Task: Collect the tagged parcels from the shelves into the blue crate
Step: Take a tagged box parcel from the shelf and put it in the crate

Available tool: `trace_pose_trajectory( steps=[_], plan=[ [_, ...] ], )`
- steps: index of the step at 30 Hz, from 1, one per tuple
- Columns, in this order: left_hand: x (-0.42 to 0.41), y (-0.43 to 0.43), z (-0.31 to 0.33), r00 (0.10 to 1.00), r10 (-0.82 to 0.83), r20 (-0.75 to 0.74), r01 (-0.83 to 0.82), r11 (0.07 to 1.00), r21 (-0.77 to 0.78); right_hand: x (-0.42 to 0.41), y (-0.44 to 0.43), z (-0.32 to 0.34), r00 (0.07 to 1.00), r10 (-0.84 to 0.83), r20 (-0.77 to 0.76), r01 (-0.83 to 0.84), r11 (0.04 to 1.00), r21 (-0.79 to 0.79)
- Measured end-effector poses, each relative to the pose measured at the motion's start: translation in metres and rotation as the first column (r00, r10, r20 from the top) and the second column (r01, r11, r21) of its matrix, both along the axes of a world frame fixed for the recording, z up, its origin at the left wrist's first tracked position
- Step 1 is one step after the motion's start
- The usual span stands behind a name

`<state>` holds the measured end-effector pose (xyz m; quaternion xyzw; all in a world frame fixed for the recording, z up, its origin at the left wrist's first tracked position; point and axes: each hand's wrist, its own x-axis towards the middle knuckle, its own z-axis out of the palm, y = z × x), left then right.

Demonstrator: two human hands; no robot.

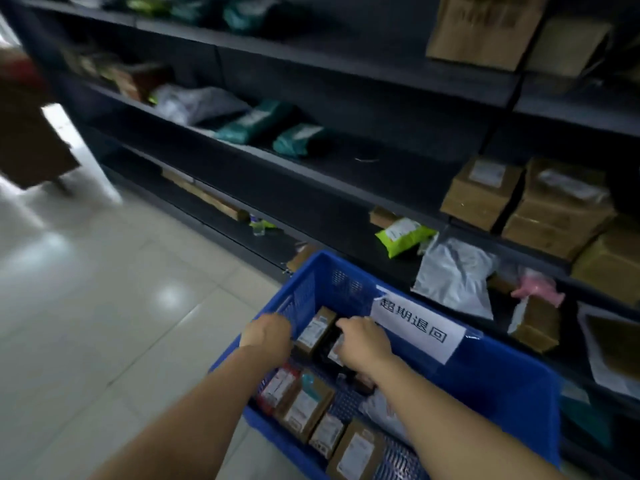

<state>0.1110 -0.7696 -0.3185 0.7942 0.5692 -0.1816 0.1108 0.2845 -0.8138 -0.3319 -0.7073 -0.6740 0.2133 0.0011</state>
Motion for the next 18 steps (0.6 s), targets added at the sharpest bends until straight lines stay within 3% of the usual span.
trace_pose_trajectory(
  steps=[9, 18],
  plan=[
    [-0.130, 0.022, 0.090, 0.971, 0.186, 0.148, -0.211, 0.963, 0.168, -0.118, 0.063, 0.099, 0.976, 0.203, 0.078, -0.211, 0.969, 0.128],
    [-0.294, 0.078, 0.140, 0.954, 0.261, 0.150, -0.296, 0.903, 0.312, -0.283, 0.138, 0.153, 0.945, 0.294, 0.140, -0.318, 0.925, 0.209]
  ],
)
